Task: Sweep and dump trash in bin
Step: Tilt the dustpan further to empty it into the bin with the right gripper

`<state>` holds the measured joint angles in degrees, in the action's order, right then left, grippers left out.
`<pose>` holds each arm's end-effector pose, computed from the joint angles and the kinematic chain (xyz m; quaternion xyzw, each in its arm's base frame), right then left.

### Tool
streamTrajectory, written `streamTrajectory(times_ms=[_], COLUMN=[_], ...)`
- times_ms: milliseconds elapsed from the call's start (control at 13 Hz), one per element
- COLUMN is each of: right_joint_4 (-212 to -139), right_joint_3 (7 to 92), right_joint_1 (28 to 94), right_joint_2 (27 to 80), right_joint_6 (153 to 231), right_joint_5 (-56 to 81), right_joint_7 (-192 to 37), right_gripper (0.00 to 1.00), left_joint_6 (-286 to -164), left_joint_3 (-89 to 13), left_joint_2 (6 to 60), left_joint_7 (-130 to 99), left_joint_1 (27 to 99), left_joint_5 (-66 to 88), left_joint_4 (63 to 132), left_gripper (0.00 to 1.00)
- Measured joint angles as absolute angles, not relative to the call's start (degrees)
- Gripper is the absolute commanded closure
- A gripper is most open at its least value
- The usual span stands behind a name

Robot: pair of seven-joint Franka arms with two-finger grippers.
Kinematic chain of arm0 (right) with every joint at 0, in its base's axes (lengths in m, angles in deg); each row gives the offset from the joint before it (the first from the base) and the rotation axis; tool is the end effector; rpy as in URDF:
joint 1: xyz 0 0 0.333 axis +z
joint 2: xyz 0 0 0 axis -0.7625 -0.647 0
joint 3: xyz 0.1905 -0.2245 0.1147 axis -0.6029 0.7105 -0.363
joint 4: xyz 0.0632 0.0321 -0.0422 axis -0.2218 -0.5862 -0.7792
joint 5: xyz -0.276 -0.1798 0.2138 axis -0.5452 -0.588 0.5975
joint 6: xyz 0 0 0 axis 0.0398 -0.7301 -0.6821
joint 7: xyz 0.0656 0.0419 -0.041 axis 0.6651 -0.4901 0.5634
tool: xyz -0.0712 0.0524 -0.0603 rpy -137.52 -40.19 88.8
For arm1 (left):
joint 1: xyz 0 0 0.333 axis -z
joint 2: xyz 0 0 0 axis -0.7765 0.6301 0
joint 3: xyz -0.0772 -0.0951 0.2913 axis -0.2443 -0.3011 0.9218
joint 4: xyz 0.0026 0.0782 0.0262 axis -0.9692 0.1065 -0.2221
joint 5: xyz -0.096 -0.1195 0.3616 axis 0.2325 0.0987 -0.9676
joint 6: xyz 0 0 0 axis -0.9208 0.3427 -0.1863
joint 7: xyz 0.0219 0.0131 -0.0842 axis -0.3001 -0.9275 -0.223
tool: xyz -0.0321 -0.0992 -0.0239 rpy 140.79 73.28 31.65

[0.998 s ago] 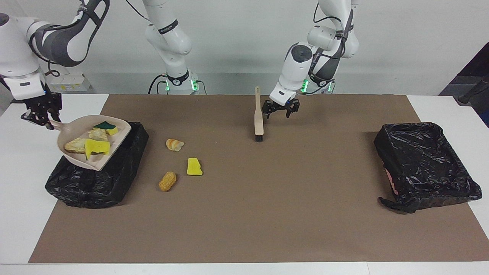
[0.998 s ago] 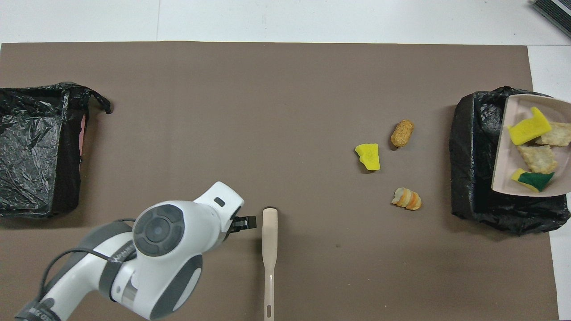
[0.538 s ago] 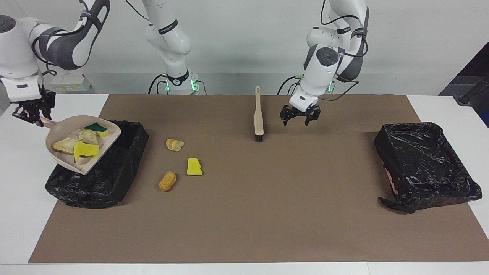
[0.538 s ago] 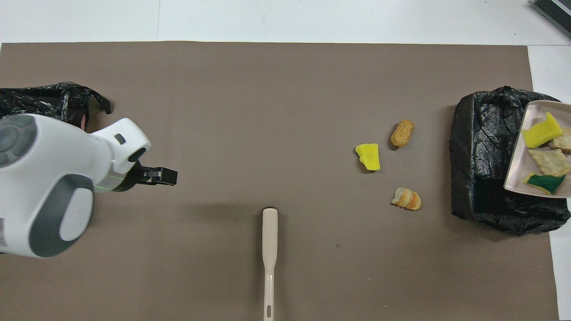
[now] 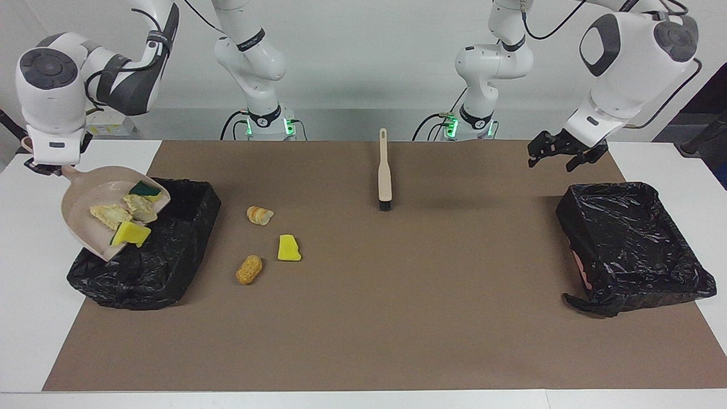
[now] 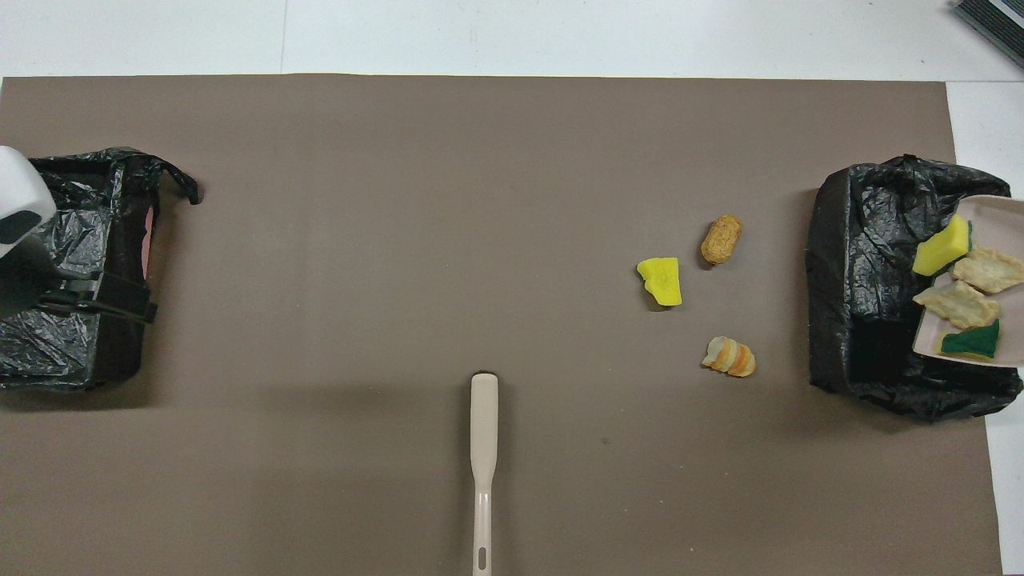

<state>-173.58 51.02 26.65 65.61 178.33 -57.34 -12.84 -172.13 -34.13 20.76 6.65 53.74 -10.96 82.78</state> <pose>0.5401 -0.2250 0.5374 0.7961 0.5113 -0.2346 0.2229 0.5316 -0.0243 0.5990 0.9949 -0.0733 -0.0635 0.0293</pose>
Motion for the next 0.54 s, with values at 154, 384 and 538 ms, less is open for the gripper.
streamTrajectory(times_ms=[154,384,538], right_joint_4=[-171.5,-171.08,-171.07], right_joint_3=[50.94,50.87,50.8], right_joint_1=[28.86,30.62,31.39], right_joint_2=[65.64,65.61,65.59], right_joint_6=[176.11,176.04,176.04], right_joint_5=[-59.77,-63.19,-65.13], right_joint_7=[-13.19,-14.53,-14.75], right_gripper=[1.0,1.0,1.0], left_joint_6=[-170.34,-170.35,-170.35], left_joint_3=[-34.09,-34.06,-34.12], left_joint_2=[20.66,20.98,21.07], left_joint_7=[6.68,6.68,6.68], left_joint_1=[53.49,53.48,53.48], left_joint_5=[-11.24,-11.86,-11.91], left_joint_4=[80.56,80.62,80.62], left_gripper=[0.0,0.0,0.0])
